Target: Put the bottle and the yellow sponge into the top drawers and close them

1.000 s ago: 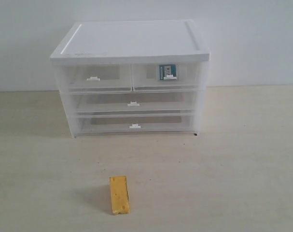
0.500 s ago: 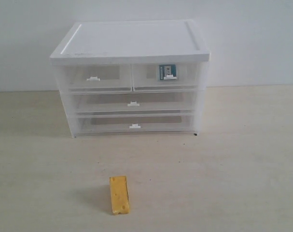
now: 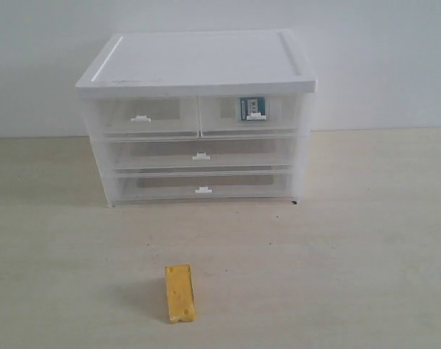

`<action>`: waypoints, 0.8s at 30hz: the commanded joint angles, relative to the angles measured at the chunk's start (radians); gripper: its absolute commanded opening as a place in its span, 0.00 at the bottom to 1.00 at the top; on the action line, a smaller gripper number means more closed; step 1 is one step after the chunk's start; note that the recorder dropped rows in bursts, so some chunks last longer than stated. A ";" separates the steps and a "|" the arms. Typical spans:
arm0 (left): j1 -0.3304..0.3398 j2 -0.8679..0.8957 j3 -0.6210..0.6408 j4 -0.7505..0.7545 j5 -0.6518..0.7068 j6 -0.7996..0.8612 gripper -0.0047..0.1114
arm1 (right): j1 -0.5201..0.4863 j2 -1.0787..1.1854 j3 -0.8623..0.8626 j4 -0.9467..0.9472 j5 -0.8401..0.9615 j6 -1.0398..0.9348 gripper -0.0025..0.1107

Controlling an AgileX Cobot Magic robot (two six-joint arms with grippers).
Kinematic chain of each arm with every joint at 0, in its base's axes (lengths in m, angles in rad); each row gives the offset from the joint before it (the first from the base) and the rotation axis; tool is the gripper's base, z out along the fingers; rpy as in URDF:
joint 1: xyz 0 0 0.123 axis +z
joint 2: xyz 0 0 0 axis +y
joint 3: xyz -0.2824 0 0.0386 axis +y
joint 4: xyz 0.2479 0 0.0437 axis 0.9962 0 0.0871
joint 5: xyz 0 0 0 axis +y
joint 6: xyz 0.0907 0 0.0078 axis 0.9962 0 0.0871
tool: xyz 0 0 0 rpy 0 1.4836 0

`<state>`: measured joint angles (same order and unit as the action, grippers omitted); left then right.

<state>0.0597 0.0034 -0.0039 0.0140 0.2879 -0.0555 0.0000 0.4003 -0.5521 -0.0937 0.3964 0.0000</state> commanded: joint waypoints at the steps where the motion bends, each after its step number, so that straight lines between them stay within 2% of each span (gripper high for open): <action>1: 0.003 -0.003 0.004 -0.003 -0.003 0.004 0.08 | 0.000 -0.109 0.116 0.003 -0.050 -0.013 0.02; 12: 0.003 -0.003 0.004 -0.003 -0.003 0.004 0.08 | 0.000 -0.388 0.274 0.003 -0.004 -0.013 0.02; 24: 0.003 -0.003 0.004 -0.003 -0.003 0.004 0.08 | 0.000 -0.400 0.386 0.053 -0.035 -0.010 0.02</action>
<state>0.0597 0.0034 -0.0039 0.0140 0.2879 -0.0555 0.0000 0.0070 -0.2014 -0.0672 0.3868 0.0000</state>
